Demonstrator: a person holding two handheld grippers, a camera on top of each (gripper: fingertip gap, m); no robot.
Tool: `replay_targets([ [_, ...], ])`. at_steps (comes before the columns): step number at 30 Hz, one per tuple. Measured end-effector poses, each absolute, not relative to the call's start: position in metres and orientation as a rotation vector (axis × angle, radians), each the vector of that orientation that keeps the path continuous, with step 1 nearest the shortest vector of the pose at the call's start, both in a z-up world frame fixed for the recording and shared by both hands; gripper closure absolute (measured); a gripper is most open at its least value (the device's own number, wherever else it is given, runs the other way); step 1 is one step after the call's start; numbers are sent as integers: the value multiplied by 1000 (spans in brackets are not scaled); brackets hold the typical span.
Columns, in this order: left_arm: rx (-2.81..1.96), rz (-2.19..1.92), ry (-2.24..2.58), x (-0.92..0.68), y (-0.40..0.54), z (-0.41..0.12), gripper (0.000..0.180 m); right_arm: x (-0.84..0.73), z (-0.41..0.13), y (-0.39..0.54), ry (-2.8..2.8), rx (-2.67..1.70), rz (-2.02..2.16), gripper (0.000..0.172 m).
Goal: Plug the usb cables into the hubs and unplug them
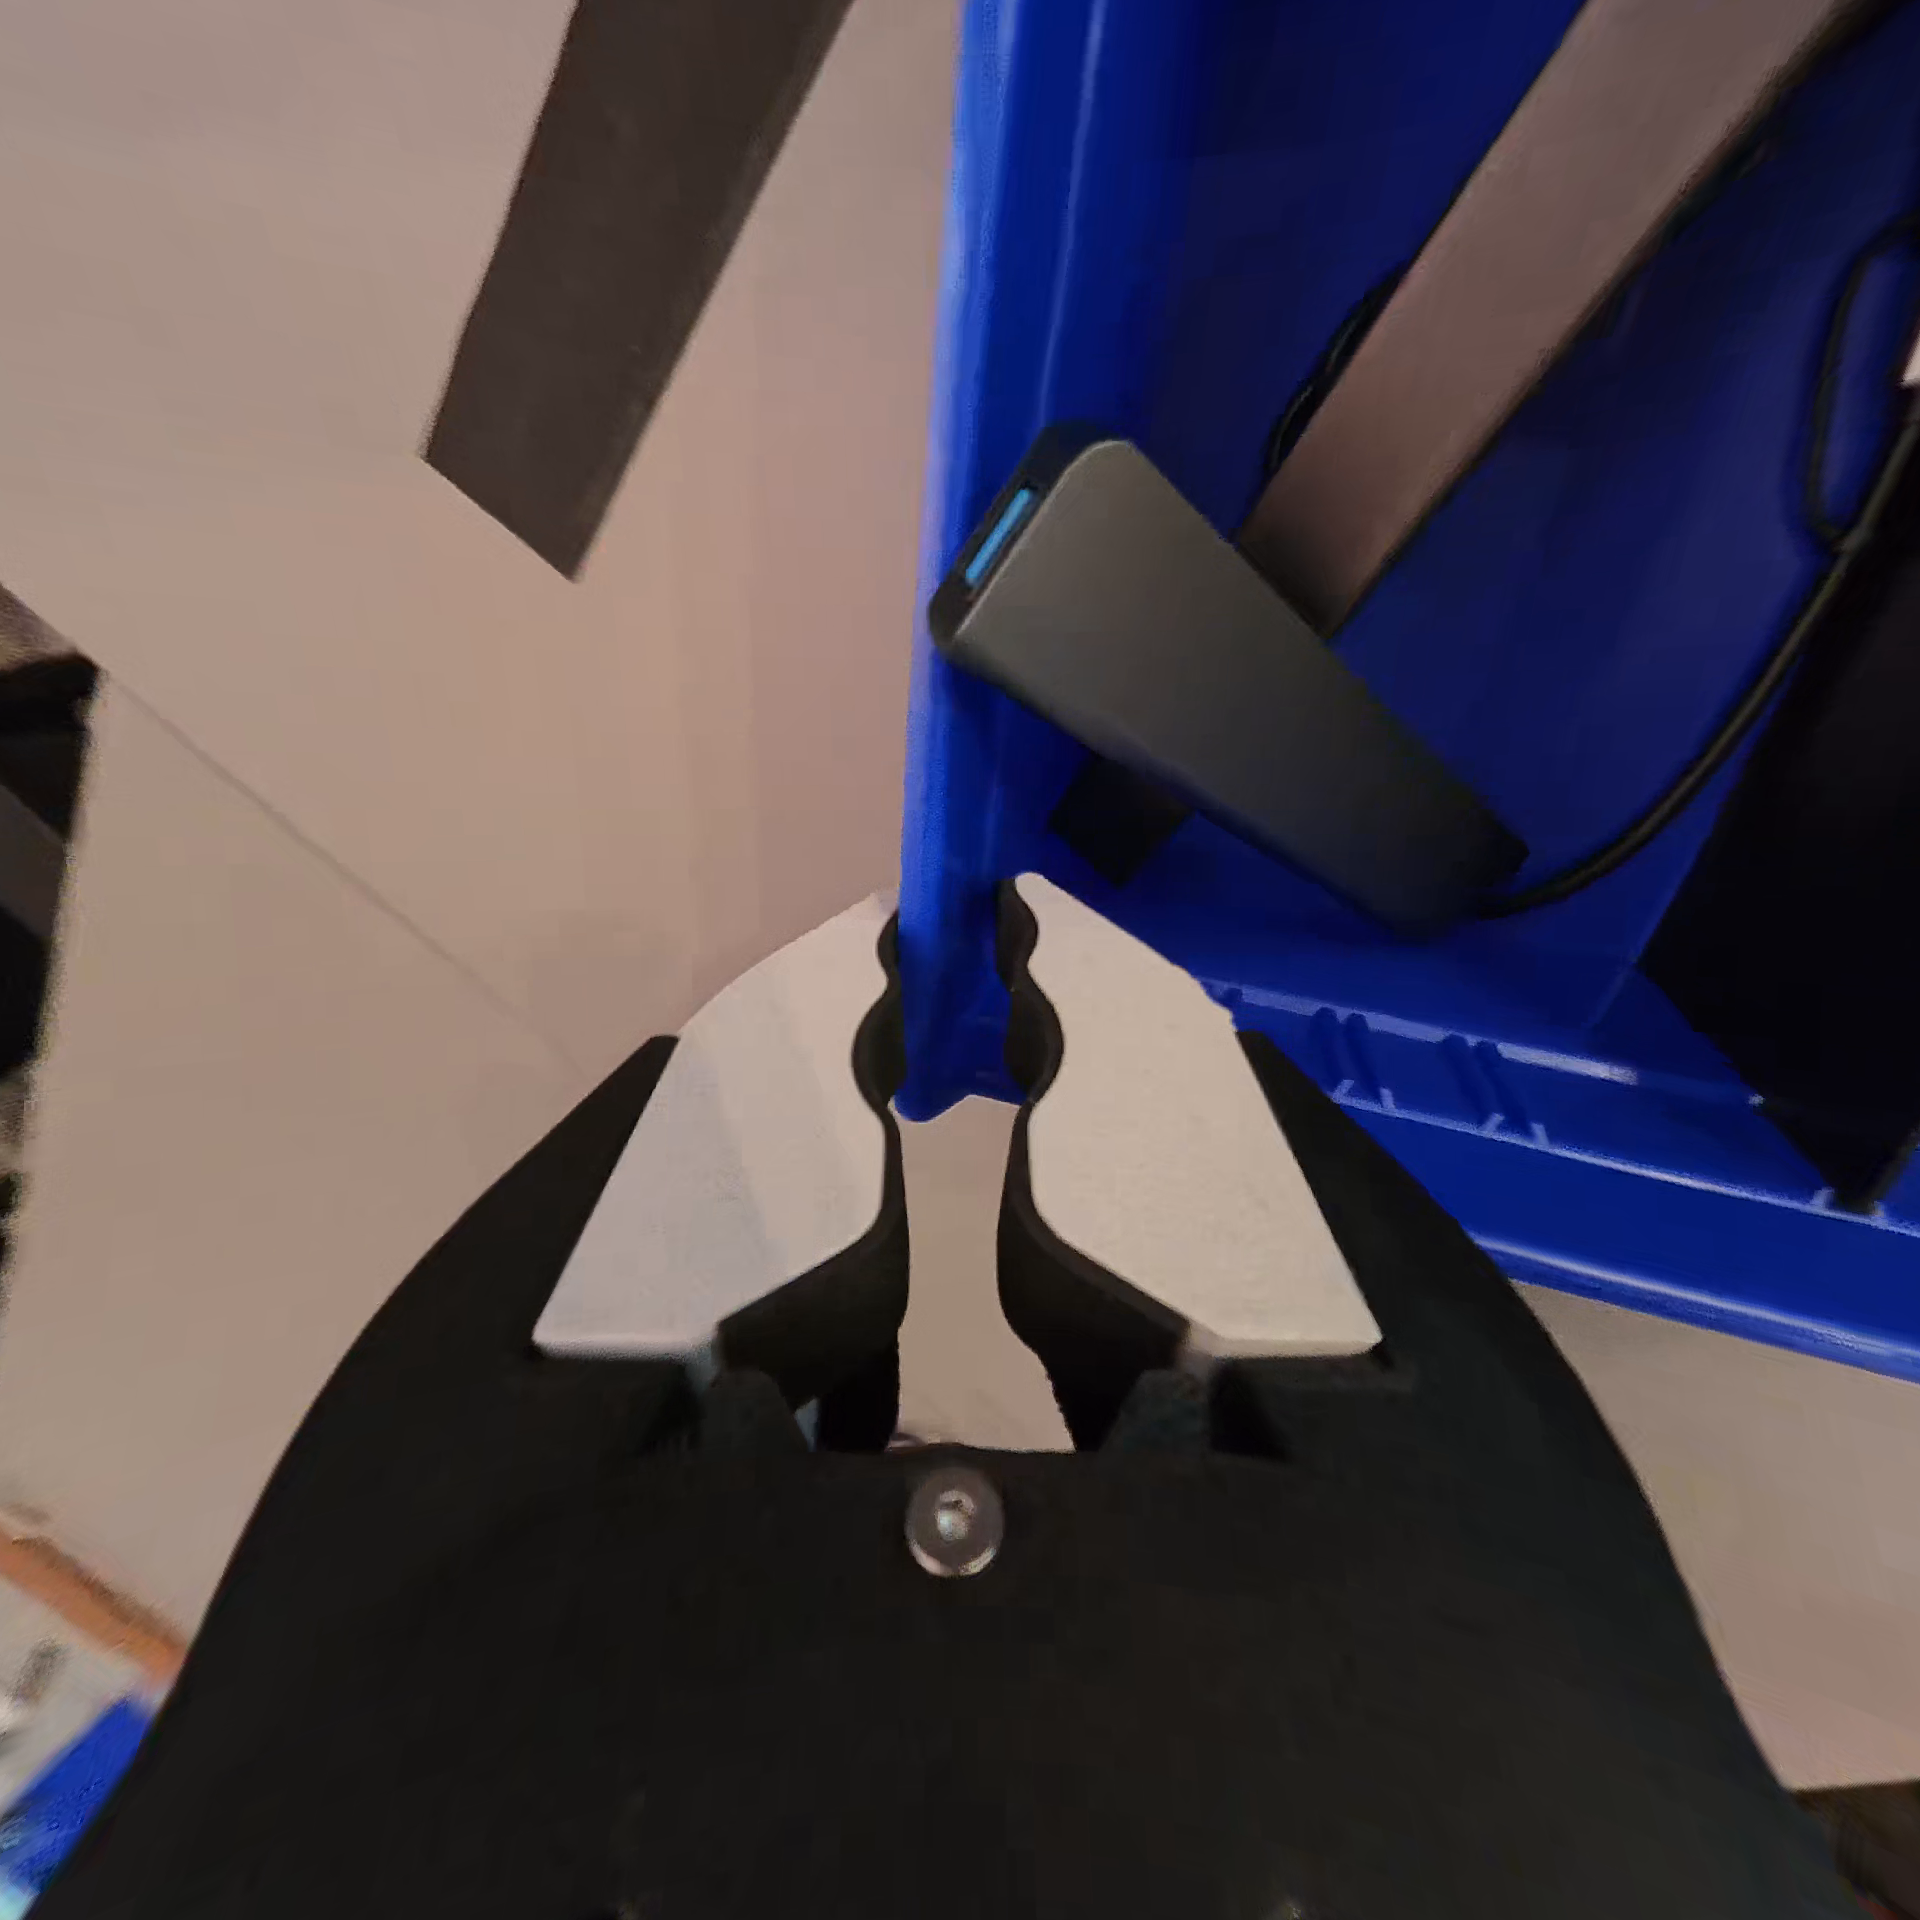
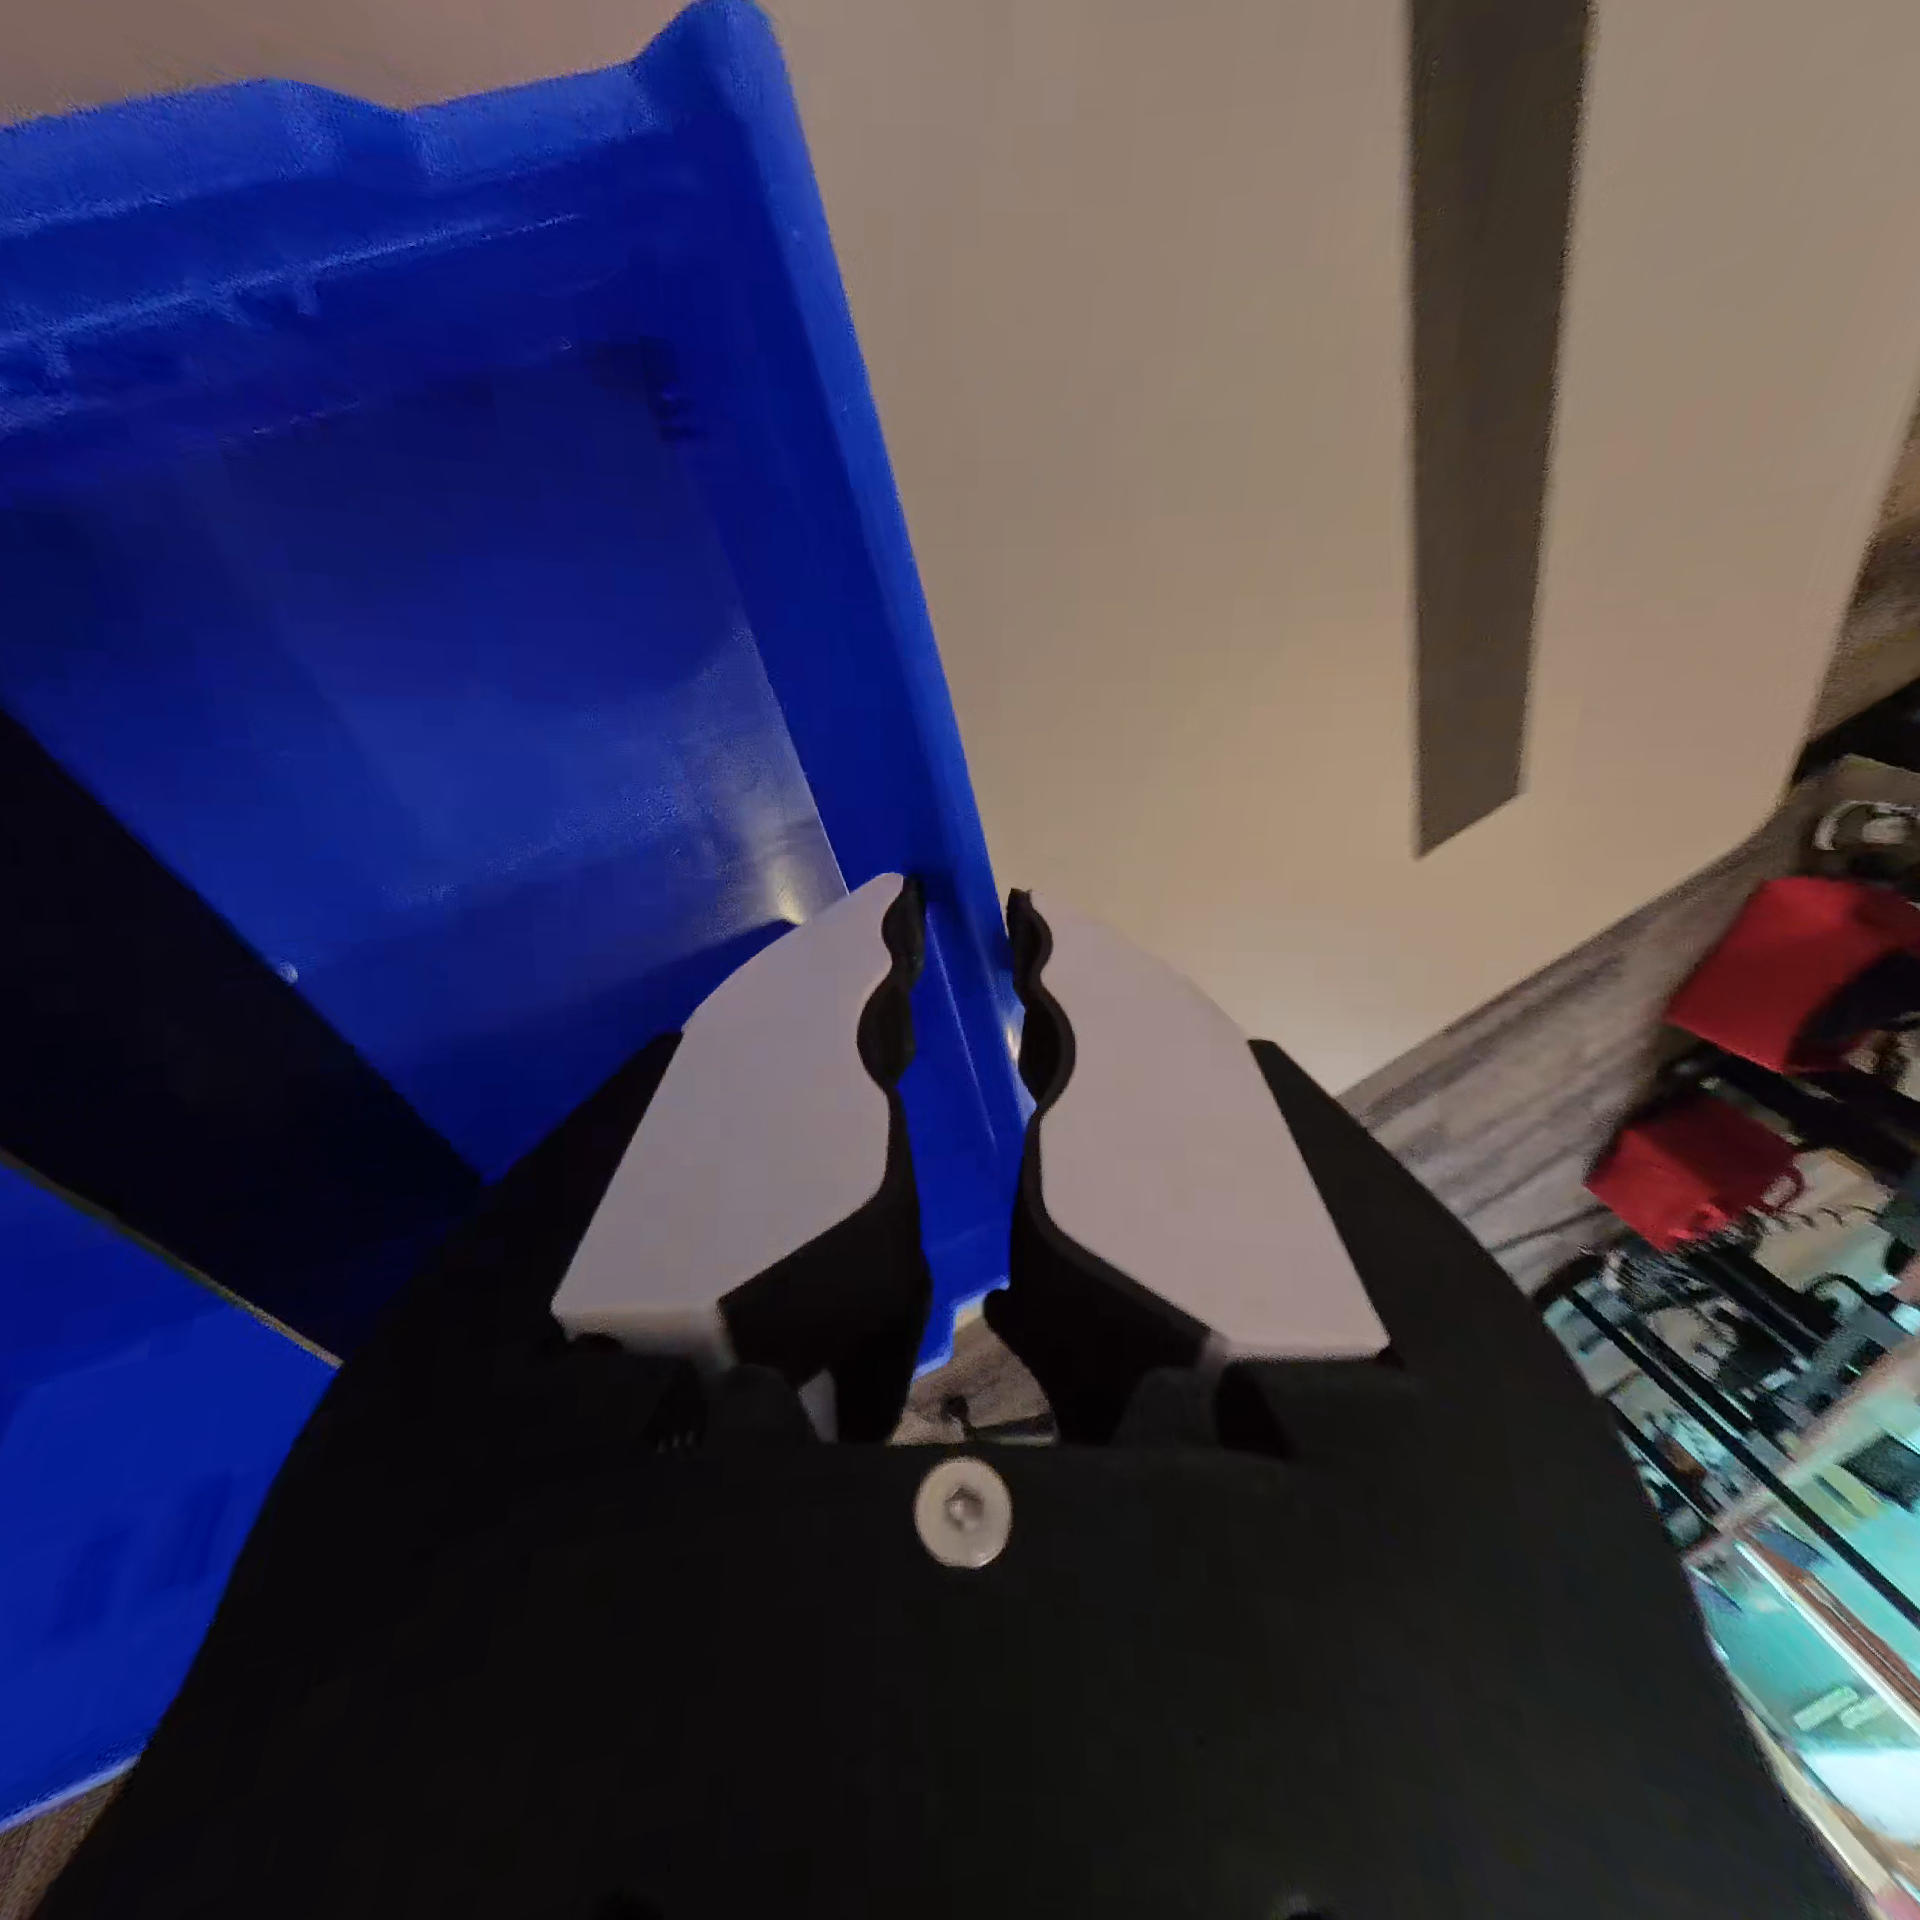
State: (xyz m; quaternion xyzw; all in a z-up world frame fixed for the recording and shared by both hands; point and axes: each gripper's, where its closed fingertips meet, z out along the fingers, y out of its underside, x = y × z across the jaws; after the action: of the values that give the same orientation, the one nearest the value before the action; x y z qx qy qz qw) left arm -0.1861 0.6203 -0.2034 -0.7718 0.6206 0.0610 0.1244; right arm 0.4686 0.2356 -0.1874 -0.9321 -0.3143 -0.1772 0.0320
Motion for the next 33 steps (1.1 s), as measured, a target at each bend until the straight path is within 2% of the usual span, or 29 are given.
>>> replay_targets([
  [14, -1814, 606, 2199, -153, 746, -202, 158, 559, -185, 378, -1050, -2727, -888, 152],
  [28, -1361, 875, 2216, -99, 801, -198, 154, 581, -185, 415, -988, -2659, -941, 151],
  [33, -1445, 858, 2138, -95, 802, -198, 153, 582, -184, 421, -1025, -2622, -979, 151],
])
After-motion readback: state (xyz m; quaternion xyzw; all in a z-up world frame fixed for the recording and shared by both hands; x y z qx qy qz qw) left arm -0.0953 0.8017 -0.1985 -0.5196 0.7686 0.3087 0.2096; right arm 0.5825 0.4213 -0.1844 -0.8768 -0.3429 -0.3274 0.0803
